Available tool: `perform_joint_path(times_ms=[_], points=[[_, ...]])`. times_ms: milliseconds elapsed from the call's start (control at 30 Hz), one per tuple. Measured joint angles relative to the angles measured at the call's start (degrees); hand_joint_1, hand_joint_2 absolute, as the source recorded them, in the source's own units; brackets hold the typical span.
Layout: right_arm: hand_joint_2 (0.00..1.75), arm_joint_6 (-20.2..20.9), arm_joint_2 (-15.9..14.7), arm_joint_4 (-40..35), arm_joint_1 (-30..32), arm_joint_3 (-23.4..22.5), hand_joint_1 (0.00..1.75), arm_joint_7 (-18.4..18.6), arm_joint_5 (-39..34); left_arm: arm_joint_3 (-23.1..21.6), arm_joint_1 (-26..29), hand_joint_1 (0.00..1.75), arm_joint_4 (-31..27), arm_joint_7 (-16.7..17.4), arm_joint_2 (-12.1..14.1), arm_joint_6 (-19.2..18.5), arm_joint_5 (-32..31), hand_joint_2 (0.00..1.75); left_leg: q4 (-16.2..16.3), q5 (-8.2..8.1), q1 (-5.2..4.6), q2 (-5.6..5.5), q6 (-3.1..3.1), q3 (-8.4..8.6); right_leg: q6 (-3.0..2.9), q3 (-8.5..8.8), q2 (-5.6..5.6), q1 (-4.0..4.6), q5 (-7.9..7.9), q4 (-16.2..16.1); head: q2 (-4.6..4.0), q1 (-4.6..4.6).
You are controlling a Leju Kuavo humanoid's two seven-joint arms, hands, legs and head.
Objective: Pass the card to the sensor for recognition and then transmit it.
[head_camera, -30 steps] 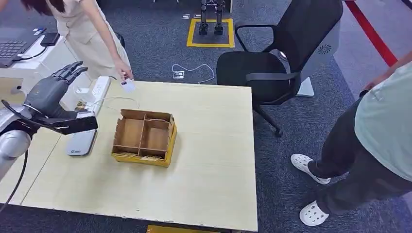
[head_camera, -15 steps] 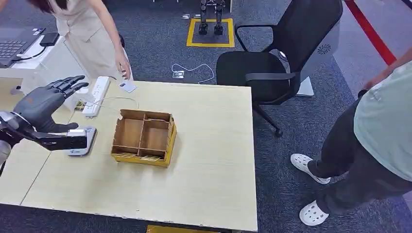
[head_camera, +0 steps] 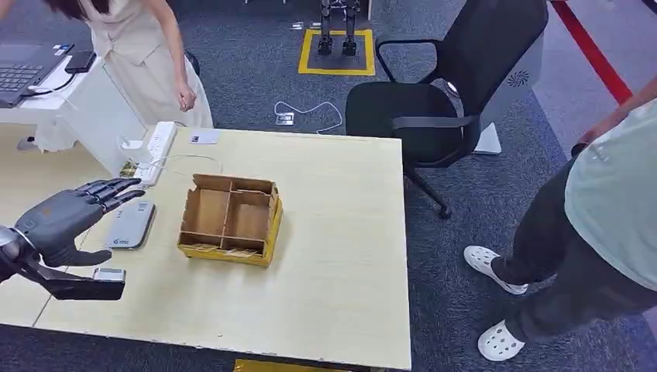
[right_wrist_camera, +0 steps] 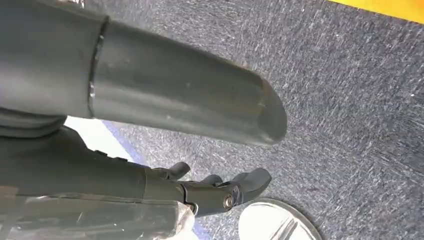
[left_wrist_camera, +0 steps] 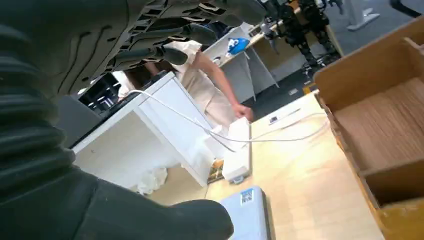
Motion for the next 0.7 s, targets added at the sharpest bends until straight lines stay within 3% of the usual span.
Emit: perform_joint_path(times_ms=[233,433,700], points=[[0.00,0.00,0.00,-0.81,0.37,-1.09,0.00,1.47,2.30,3.72,6.51,0.00,-2.10,-0.33,-0.48,0.46,-1.69,1.75,0.00,0.00,-0.03,0.03,0.00,0.03,0.00,0.00,0.03,-0.01,0.00,0.00,0.00,-0.04],[0.00,0.00,0.00,-2.65,0.99,-2.45,0.00,3.52,4.20,5.27,10.95,0.00,-2.75,2.08,-6.08,3.17,-8.92,1.75,0.00,-0.01,-0.03,0.02,0.01,0.02,0.00,0.00,0.02,-0.01,0.00,-0.01,0.00,-0.07],[0.00,0.00,0.00,-4.83,1.79,-4.22,0.00,5.75,6.90,4.64,11.95,0.00,-2.69,4.26,-15.17,5.33,-14.49,1.75,0.00,-0.03,-0.06,0.00,0.04,0.02,0.01,0.03,-0.03,-0.03,0.01,-0.03,0.00,-0.02]])
